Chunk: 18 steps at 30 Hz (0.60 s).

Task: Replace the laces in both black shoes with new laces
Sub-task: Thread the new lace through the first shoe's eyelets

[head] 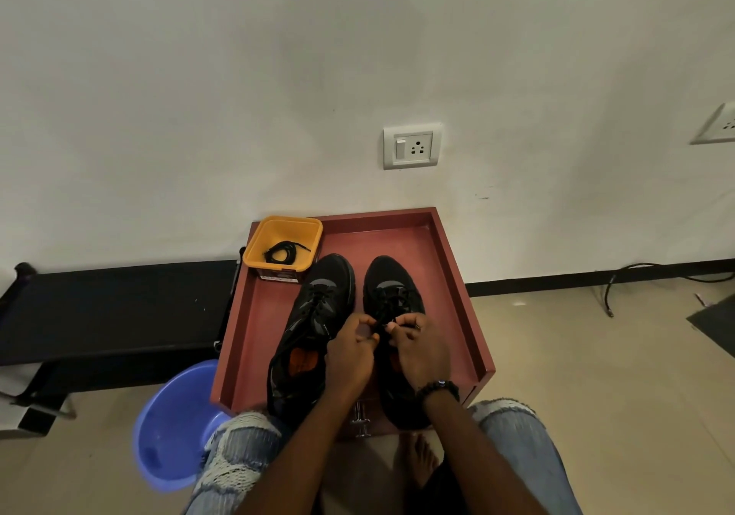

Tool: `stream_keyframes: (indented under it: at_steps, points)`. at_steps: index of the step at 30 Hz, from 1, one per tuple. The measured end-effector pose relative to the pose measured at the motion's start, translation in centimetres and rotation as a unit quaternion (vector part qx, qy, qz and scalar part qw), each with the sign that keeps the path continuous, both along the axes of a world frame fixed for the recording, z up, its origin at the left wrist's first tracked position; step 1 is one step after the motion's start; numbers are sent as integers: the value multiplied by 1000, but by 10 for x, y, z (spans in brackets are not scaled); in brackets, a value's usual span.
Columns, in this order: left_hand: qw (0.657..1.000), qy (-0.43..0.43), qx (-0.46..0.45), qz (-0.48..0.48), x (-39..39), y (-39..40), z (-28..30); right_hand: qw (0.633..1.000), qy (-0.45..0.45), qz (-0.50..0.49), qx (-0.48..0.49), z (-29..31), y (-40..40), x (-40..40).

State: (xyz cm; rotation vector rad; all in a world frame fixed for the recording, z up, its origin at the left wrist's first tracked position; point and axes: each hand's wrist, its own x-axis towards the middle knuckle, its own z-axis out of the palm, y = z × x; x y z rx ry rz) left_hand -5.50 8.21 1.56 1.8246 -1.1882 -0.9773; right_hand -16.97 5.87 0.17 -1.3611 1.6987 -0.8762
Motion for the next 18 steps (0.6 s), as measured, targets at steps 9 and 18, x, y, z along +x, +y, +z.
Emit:
stream_keyframes:
  at_steps: [9,18]
  points:
    - [1000,17,6,1,2,0,-1,998,51,40,2,2,2,-1]
    - [1000,-5,-10,-9,1,4,-4,993,107,47,-30,4,6,0]
